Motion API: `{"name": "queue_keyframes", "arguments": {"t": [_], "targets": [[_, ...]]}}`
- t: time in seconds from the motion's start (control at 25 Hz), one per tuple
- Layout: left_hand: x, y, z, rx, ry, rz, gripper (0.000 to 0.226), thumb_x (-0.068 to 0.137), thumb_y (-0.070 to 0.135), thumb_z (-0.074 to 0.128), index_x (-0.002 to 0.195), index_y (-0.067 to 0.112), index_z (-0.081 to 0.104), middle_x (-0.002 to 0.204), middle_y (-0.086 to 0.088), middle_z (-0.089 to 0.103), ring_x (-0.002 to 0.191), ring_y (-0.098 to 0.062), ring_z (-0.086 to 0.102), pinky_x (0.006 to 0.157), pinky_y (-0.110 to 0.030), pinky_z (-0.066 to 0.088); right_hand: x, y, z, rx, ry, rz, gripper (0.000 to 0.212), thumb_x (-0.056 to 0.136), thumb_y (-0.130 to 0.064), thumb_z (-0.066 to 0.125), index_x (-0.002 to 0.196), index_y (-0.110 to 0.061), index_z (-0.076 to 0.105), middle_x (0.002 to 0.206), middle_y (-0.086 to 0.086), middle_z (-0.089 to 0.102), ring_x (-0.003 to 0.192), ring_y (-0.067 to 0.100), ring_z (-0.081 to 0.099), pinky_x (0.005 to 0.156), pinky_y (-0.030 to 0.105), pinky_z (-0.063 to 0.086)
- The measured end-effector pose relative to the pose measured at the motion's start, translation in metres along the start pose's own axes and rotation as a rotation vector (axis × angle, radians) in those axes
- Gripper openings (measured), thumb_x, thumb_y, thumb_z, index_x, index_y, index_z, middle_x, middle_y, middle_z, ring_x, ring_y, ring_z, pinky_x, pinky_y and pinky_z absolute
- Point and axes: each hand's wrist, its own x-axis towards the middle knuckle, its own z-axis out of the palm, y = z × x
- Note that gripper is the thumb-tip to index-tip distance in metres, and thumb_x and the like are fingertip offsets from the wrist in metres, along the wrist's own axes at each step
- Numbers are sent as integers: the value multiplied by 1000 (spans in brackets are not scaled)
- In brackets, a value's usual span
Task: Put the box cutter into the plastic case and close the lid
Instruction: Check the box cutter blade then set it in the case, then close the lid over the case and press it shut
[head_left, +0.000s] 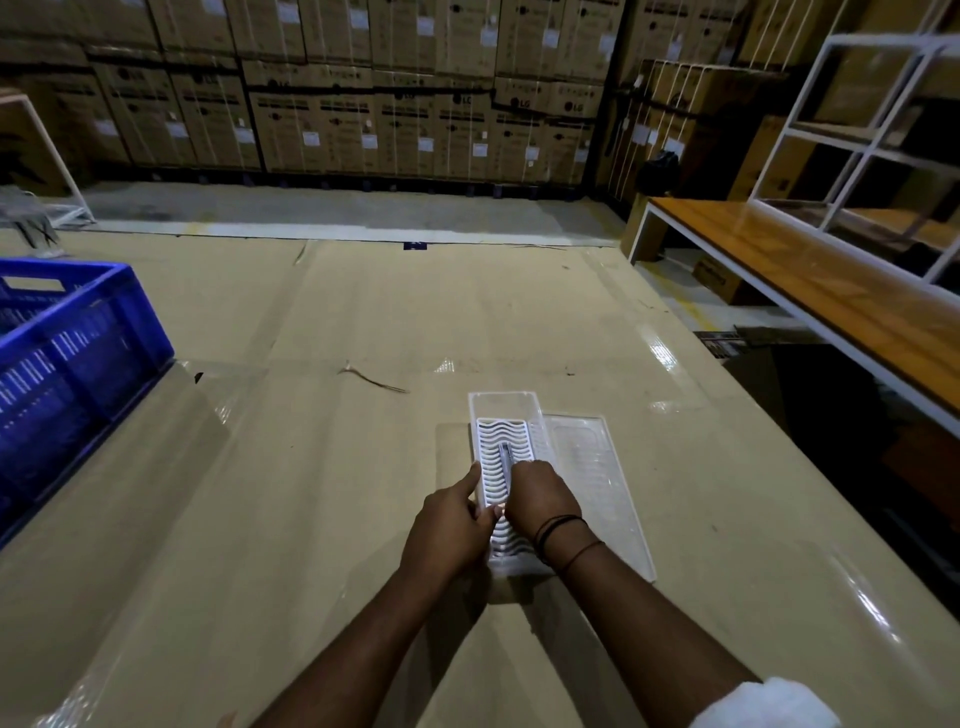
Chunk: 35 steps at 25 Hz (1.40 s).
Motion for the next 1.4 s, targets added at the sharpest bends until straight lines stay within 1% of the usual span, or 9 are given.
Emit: {"name": "queue_keyframes", "arguments": {"t": [0.12, 0.32, 0.4, 0.52, 0.72, 0.88, 1.04, 1.32, 1.4], "targets": [[0, 1, -1, 23, 14, 3, 68, 93, 36, 64, 155, 31, 36, 105, -2, 78, 95, -18, 72, 73, -26, 49, -7, 11, -12, 174, 217, -28, 24, 87, -13, 61, 107, -7, 73, 104, 16, 73, 101, 32, 69, 86, 35, 53], [-1, 4, -2, 28, 17, 40, 65, 96, 32, 61, 156, 28, 35, 109, -2, 77, 89, -11, 69, 68, -18, 40, -9, 49, -28, 376, 447, 121, 22, 84, -13, 65, 103, -8, 76, 95, 13, 75, 93, 29, 70, 86, 32, 50], [-2, 3, -1, 19, 14, 45, 65, 96, 31, 61, 155, 27, 36, 104, -1, 77, 79, -8, 64, 68, -20, 41, -10, 67, -28, 330, 393, 246, 30, 83, -19, 66, 112, -10, 71, 107, 16, 68, 104, 34, 65, 90, 35, 49], [-3, 3, -1, 20, 18, 59, 64, 96, 29, 60, 155, 28, 37, 103, -1, 77, 77, -6, 60, 65, -19, 39, -11, 84, -23, 158, 116, 531, 60, 82, -46, 69, 130, -13, 52, 134, 17, 46, 125, 40, 47, 101, 49, 43], [0, -1, 2, 5, 29, 44, 64, 95, 30, 60, 154, 29, 38, 99, -1, 76, 68, -8, 60, 61, -19, 44, -6, 90, -9, 73, -81, 642, 97, 62, -65, 79, 136, -11, 46, 136, 16, 38, 127, 39, 41, 101, 53, 41], [1, -3, 3, -9, 38, 19, 66, 95, 33, 61, 155, 29, 36, 104, -2, 76, 80, -13, 69, 71, -24, 51, 4, 96, -10, 73, -96, 680, 100, 53, -61, 86, 133, -13, 49, 133, 18, 42, 124, 39, 43, 100, 51, 44], [-1, -2, 1, -25, 30, 20, 65, 96, 32, 60, 156, 31, 34, 100, 0, 75, 73, -7, 62, 57, -13, 43, 13, 102, -13, 58, -113, 669, 92, 52, -59, 88, 125, -14, 55, 132, 16, 55, 125, 39, 45, 99, 47, 44], [3, -6, 6, 2, 33, 9, 67, 94, 35, 60, 155, 31, 35, 102, -2, 74, 89, -16, 69, 75, -29, 53, 6, 105, -13, 101, -62, 645, 82, 59, -52, 87, 123, -14, 54, 128, 13, 59, 126, 39, 45, 95, 45, 44], [3, -8, 6, 8, 32, 13, 67, 94, 36, 60, 156, 31, 35, 102, -2, 74, 91, -17, 69, 76, -29, 53, 4, 106, -18, 121, -7, 597, 67, 67, -42, 83, 120, -11, 55, 126, 16, 61, 123, 40, 50, 93, 41, 46]]}}
